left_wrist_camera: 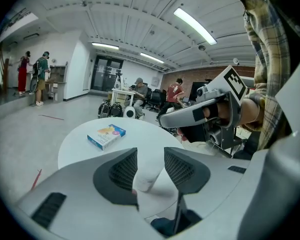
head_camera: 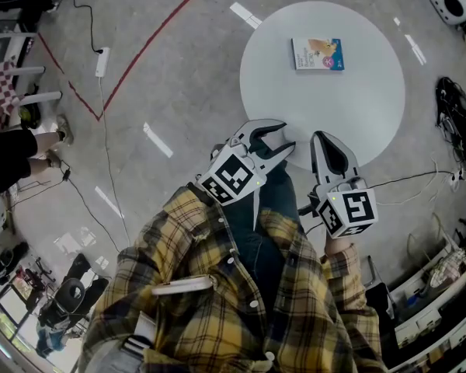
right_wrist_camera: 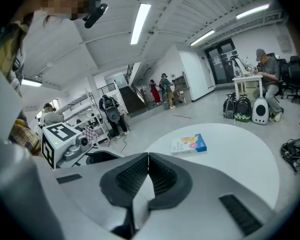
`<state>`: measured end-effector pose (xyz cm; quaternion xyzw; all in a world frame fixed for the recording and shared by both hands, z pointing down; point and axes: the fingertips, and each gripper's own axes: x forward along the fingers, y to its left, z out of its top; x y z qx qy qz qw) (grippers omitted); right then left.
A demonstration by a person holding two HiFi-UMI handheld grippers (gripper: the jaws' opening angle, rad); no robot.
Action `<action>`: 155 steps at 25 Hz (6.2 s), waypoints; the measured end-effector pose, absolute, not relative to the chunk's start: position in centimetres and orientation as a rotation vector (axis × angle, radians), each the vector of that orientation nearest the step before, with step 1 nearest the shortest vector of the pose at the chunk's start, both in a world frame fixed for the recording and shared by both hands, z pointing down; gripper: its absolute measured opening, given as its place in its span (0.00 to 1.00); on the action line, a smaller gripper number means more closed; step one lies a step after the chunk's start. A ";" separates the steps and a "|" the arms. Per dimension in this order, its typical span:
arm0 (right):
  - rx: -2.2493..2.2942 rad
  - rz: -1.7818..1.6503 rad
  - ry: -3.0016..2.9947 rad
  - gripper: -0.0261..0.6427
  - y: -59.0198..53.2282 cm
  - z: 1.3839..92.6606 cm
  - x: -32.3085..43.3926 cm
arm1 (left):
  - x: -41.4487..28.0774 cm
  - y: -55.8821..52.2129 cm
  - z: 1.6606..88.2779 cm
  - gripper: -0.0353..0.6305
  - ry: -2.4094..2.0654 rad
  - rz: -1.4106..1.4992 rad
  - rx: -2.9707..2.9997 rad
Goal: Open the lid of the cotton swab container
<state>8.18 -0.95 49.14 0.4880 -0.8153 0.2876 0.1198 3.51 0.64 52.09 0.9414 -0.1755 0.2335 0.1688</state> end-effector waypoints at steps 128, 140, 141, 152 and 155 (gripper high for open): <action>1.506 0.519 -2.574 0.06 -2.3 31.2 12.3 | 6.2 1.8 37.0 0.41 0.081 1.098 2.911; 1.292 0.362 -2.804 0.07 -1.4 27.5 10.4 | 6.4 2.6 36.9 0.41 0.125 1.097 2.896; 1.252 0.356 -2.834 0.07 -1.3 27.1 10.1 | 6.4 2.5 36.9 0.41 0.124 1.097 2.896; 0.870 0.285 -3.003 0.27 -0.2 24.4 6.7 | 6.5 2.3 36.5 0.41 0.132 1.103 2.903; 0.780 0.258 -2.944 0.36 0.4 25.7 6.4 | 6.2 2.4 36.5 0.41 0.140 1.106 2.898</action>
